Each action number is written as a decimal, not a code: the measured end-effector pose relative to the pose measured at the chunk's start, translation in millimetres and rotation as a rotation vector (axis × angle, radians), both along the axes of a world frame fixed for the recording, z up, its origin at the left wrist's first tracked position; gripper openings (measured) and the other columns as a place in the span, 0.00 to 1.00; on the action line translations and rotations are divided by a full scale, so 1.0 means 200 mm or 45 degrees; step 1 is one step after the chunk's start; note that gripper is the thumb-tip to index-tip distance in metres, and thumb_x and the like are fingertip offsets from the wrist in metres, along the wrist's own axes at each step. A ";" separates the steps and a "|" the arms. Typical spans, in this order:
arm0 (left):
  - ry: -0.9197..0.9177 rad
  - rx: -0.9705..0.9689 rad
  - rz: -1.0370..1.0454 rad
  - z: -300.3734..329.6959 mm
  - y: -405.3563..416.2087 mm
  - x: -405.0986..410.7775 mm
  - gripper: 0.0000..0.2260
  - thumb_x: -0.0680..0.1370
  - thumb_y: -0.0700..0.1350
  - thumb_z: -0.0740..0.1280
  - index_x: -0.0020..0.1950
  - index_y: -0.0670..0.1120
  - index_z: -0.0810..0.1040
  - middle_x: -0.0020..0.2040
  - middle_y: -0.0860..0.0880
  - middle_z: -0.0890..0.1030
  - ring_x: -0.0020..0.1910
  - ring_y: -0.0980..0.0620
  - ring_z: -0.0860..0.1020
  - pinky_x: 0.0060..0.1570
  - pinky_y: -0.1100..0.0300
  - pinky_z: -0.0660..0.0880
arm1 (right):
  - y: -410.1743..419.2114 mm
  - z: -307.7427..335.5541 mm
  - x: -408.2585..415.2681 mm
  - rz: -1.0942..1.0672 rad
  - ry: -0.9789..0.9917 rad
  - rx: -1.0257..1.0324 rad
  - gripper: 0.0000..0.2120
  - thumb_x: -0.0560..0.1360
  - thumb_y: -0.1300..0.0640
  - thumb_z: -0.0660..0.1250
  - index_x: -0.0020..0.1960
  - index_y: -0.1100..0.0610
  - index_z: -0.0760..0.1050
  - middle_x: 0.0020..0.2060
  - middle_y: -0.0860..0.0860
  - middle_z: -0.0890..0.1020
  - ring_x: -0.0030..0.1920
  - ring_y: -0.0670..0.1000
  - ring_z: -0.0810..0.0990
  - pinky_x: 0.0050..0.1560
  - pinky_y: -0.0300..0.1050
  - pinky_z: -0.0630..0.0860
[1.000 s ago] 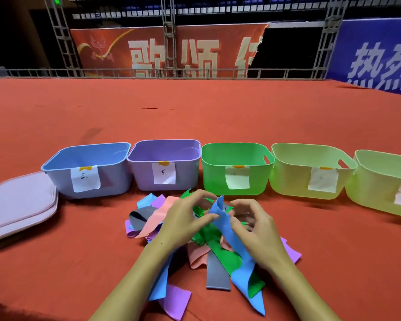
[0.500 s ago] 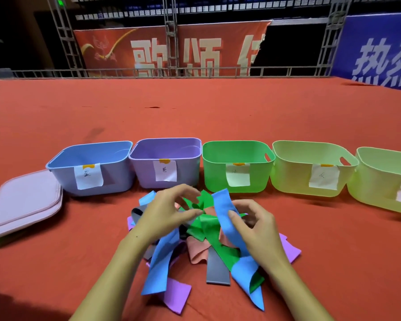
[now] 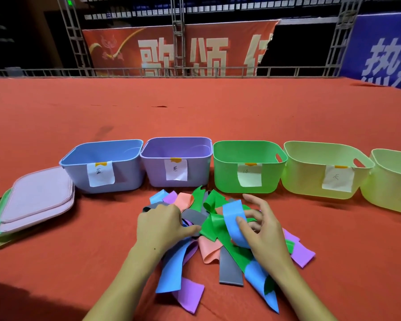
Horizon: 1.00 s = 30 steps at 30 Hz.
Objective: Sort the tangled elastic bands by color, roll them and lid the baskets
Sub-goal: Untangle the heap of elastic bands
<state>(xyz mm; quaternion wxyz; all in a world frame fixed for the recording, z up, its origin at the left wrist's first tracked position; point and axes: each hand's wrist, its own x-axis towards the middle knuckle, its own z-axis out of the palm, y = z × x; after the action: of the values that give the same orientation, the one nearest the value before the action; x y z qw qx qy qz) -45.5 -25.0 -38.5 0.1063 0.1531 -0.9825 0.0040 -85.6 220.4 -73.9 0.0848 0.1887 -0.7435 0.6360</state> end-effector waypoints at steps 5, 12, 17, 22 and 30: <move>0.067 0.219 0.120 0.00 0.03 -0.03 0.17 0.74 0.64 0.72 0.43 0.50 0.86 0.44 0.50 0.83 0.41 0.47 0.75 0.40 0.58 0.70 | -0.01 0.01 0.02 0.030 -0.010 0.006 0.23 0.81 0.65 0.70 0.68 0.43 0.74 0.45 0.48 0.85 0.33 0.51 0.76 0.41 0.44 0.74; 0.326 0.638 -0.119 0.08 -0.02 -0.02 0.11 0.75 0.60 0.72 0.39 0.54 0.82 0.34 0.60 0.81 0.40 0.51 0.78 0.38 0.55 0.71 | 0.00 0.04 0.01 -0.007 0.014 0.007 0.22 0.80 0.65 0.71 0.68 0.44 0.76 0.50 0.47 0.85 0.41 0.59 0.84 0.49 0.60 0.82; 0.401 0.834 -0.468 0.15 0.06 0.01 0.11 0.75 0.59 0.70 0.41 0.53 0.80 0.33 0.55 0.80 0.34 0.53 0.79 0.39 0.49 0.78 | 0.01 0.06 0.02 -0.050 0.071 0.034 0.26 0.79 0.66 0.71 0.71 0.43 0.75 0.59 0.45 0.85 0.32 0.49 0.83 0.46 0.55 0.83; 0.506 0.466 -0.448 0.20 0.15 0.01 0.06 0.77 0.53 0.77 0.43 0.54 0.82 0.41 0.54 0.81 0.40 0.52 0.82 0.37 0.53 0.72 | 0.02 0.07 0.02 -0.085 0.103 0.067 0.27 0.79 0.65 0.71 0.72 0.43 0.75 0.61 0.43 0.84 0.31 0.47 0.83 0.46 0.51 0.82; 0.507 0.187 -0.731 0.11 0.21 -0.09 0.08 0.82 0.49 0.67 0.49 0.54 0.68 0.51 0.52 0.76 0.44 0.41 0.79 0.35 0.44 0.76 | 0.03 0.07 0.00 -0.110 0.108 0.081 0.27 0.78 0.63 0.72 0.71 0.42 0.74 0.51 0.43 0.87 0.44 0.45 0.87 0.53 0.50 0.81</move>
<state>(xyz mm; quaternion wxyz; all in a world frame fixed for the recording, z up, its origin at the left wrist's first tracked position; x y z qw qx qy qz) -62.9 16.0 -16.0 0.2812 -0.1240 -0.9432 -0.1264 -85.9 226.7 -60.1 0.1376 0.1859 -0.7665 0.5992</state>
